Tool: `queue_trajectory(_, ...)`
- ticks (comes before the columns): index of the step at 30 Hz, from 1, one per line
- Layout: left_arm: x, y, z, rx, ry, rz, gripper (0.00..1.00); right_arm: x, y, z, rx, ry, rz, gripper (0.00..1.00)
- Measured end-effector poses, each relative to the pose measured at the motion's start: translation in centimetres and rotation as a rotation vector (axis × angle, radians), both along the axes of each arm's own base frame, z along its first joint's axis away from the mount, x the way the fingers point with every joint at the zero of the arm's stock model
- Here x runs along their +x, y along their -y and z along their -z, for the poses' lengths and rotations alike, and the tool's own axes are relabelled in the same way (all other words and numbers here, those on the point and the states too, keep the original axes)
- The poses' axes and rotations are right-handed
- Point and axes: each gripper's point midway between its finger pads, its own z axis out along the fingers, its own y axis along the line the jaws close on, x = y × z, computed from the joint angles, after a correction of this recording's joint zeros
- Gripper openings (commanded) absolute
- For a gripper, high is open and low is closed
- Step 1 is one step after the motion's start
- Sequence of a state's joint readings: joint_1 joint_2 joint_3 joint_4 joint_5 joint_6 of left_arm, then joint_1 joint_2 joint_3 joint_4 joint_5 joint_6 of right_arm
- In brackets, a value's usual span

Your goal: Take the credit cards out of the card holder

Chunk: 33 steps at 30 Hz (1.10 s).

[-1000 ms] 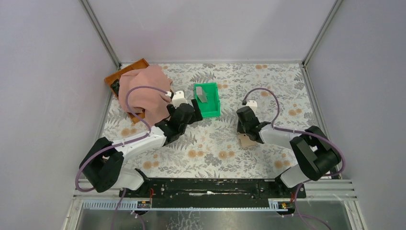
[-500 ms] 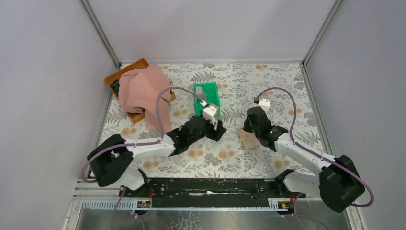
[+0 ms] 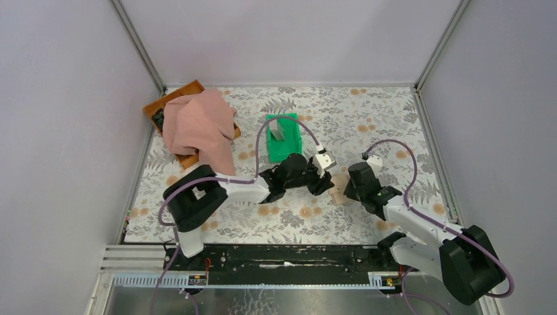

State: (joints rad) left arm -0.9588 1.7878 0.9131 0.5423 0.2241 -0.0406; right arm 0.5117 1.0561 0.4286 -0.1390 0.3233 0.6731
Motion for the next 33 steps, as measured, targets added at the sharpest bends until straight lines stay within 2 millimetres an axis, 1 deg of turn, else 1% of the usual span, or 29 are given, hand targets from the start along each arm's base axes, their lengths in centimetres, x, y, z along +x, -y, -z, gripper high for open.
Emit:
queue_trajectory(2, -0.1, 0.7, 0.4, 0.002, 0.024, 0.043, 0.49, -0.3, 0.1, 0.7, 0.014, -0.016, 0.004, 0.08)
queue_trajectory(4, -0.2, 0.9, 1.1, 0.012, 0.045, 0.077, 0.52, -0.6, 0.1, 1.4, 0.024, -0.028, 0.008, 0.08)
queue_trajectory(6, -0.4, 1.1, 1.9, 0.027, 0.068, 0.113, 0.56, -0.5, 0.0, 1.4, 0.04, -0.02, 0.014, 0.08)
queue_trajectory(8, -0.6, 1.1, 2.7, 0.046, 0.085, 0.139, 0.58, -0.4, 0.0, 1.5, 0.06, -0.007, 0.02, 0.09)
queue_trajectory(14, -0.9, 1.2, 5.2, 0.087, 0.096, 0.188, 0.58, -0.5, -0.1, 1.5, 0.102, 0.025, 0.025, 0.09)
queue_trajectory(17, -0.7, 1.5, 6.3, 0.099, 0.093, 0.196, 0.58, -0.5, -0.2, 1.5, 0.112, 0.026, 0.022, 0.09)
queue_trajectory(20, -0.5, 1.9, 6.9, 0.103, 0.093, 0.201, 0.58, -0.5, -0.2, 1.5, 0.114, 0.027, 0.02, 0.09)
queue_trajectory(23, -0.4, 2.2, 6.9, 0.096, 0.1, 0.207, 0.57, -0.5, -0.2, 1.5, 0.114, 0.025, 0.019, 0.09)
queue_trajectory(27, 0.1, 3.0, 5.9, 0.077, 0.123, 0.213, 0.57, -0.5, -0.3, 1.5, 0.114, 0.024, 0.019, 0.09)
queue_trajectory(29, 0.3, 3.4, 5.5, 0.068, 0.136, 0.219, 0.55, -0.5, -0.3, 1.6, 0.114, 0.023, 0.018, 0.09)
queue_trajectory(30, 0.5, 3.7, 5.4, 0.064, 0.143, 0.222, 0.52, -0.4, -0.3, 1.6, 0.115, 0.023, 0.018, 0.09)
queue_trajectory(31, 0.6, 3.9, 5.3, 0.063, 0.146, 0.224, 0.5, -0.4, -0.3, 1.6, 0.115, 0.023, 0.018, 0.09)
queue_trajectory(33, 0.6, 4.0, 5.7, 0.067, 0.145, 0.23, 0.49, -0.4, -0.3, 1.6, 0.116, 0.024, 0.017, 0.09)
